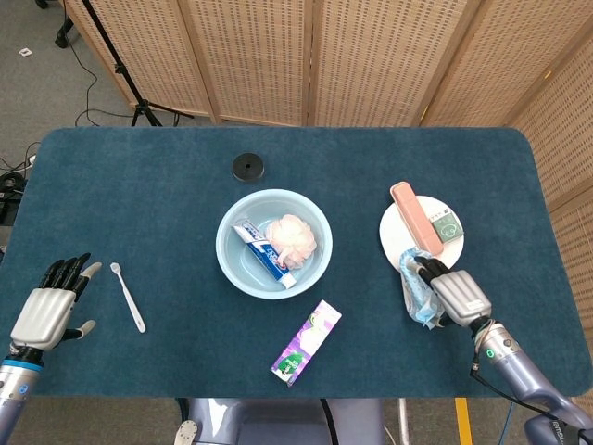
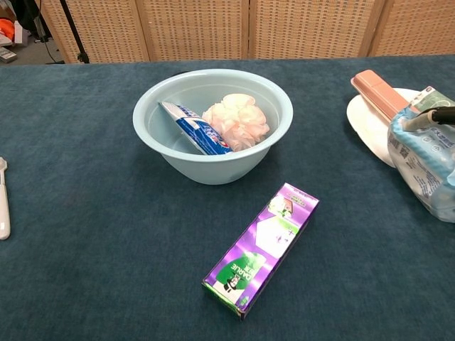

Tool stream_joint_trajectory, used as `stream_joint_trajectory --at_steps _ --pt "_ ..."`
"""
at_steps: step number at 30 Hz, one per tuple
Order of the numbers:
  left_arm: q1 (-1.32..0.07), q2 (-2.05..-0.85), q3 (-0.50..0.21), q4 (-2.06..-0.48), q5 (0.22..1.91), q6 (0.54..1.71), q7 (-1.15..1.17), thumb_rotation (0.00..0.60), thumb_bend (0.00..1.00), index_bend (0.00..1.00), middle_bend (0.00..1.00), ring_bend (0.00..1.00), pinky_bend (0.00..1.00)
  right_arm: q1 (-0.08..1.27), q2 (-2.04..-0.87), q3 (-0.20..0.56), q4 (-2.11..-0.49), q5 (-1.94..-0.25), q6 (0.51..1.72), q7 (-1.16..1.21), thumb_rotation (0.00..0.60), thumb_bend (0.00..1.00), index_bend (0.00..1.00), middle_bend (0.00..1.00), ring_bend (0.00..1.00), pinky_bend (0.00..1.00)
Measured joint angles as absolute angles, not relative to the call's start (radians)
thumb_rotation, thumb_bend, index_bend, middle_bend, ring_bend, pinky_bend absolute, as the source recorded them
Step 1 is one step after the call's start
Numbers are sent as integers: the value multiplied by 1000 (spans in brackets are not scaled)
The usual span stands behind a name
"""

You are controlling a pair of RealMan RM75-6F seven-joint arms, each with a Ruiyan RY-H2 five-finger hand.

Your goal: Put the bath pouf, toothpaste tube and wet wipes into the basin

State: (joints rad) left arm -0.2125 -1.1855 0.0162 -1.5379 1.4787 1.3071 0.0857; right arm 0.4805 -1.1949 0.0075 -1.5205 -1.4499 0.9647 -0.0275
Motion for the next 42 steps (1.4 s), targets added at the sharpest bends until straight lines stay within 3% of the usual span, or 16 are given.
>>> stream_joint_trajectory --at_steps 14,42 --pt "-210 -1179 15 -1544 1490 1316 72 600 182 26 0 0 51 462 -1174 13 -1560 -1452 1023 -80 600 245 781 624 681 680" --pt "-199 -1154 15 -1569 1514 1342 48 600 185 26 0 0 51 480 -1002 103 -1811 -1397 1082 -217 600 247 782 626 682 680"
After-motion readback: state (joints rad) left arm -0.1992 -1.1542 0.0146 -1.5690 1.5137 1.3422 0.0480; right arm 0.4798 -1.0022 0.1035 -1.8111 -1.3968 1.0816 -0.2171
